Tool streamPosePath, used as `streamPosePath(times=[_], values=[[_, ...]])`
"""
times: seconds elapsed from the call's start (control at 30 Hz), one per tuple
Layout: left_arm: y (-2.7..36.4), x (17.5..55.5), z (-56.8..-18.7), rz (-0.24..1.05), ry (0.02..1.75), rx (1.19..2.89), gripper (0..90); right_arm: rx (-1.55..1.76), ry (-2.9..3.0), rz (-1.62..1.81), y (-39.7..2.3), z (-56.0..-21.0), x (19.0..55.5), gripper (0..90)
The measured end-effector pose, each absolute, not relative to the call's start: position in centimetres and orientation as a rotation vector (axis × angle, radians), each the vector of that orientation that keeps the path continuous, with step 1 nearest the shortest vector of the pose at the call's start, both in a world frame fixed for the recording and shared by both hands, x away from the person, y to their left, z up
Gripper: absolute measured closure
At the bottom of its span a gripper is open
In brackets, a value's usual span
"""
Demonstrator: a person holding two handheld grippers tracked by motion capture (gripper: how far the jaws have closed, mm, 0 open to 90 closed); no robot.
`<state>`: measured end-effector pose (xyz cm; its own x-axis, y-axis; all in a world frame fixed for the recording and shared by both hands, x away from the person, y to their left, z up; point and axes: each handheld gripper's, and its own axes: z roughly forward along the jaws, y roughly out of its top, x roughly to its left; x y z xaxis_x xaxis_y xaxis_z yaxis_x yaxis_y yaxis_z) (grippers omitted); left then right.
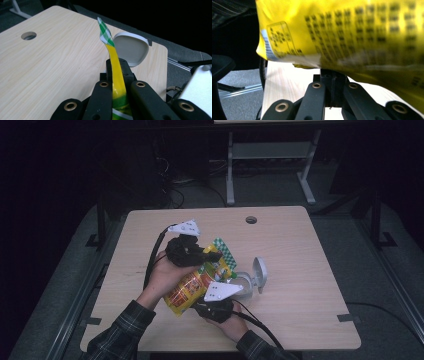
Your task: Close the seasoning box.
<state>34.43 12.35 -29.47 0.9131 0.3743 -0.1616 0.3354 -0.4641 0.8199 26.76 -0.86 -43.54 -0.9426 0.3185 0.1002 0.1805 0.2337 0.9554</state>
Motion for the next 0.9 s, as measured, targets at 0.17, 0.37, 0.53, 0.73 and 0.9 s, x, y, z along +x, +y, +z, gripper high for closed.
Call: streamPosePath(times=[0.17, 0.37, 0.53, 0.73, 0.9], values=[[11.5, 34.5, -29.4, 0.043, 0.507, 2.12, 90.0, 0.485, 2.36, 1.833, -1.0, -43.6, 26.7, 90.0], [11.2, 34.9, -29.3, 0.038, 0.535, 2.139, 90.0, 0.482, 2.343, 1.849, -1.2, -43.4, 26.6, 90.0], [10.8, 35.0, -29.3, 0.038, 0.541, 2.155, 90.0, 0.485, 2.339, 1.857, -1.2, -43.3, 26.6, 90.0], [10.1, 35.0, -29.3, 0.037, 0.537, 2.191, 90.0, 0.479, 2.327, 1.867, -1.3, -43.2, 26.4, 90.0], [9.7, 35.2, -29.1, 0.043, 0.557, 2.209, 90.0, 0.485, 2.319, 1.873, -1.4, -43.1, 26.4, 90.0]])
